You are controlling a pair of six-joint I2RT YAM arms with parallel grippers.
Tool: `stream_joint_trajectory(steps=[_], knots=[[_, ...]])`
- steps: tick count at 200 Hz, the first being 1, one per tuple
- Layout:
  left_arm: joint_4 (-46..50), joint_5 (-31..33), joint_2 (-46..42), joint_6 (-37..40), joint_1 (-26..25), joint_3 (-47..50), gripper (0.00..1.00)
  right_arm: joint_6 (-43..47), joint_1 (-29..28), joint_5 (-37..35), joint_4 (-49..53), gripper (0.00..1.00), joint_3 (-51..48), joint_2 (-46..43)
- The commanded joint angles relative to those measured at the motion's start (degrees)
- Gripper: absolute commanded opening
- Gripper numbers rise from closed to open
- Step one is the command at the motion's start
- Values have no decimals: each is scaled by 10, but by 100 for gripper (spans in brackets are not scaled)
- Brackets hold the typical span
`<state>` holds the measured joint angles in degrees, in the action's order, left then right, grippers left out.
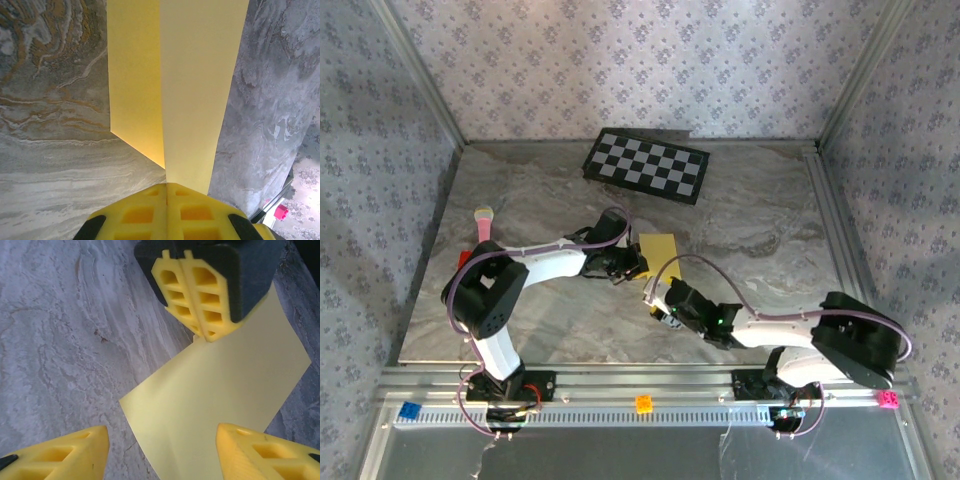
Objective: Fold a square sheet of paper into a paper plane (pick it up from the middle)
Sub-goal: Third fold the triangle at the center of the table.
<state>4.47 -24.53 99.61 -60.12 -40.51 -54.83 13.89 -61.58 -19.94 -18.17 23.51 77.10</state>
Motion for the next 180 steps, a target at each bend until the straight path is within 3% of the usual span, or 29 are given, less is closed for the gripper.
stream_joint_trajectory(steps=[1, 46, 180], knots=[[2, -10, -14, -6, 3, -14, 2, 13, -10, -55, -47, 60, 19, 27], [2, -8, -17, -5, 4, -15, 2, 6, -20, -70, -75, 56, 14, 38], [-3, -5, -17, -7, 5, -14, 2, -43, -17, -66, -65, 19, -10, 16]])
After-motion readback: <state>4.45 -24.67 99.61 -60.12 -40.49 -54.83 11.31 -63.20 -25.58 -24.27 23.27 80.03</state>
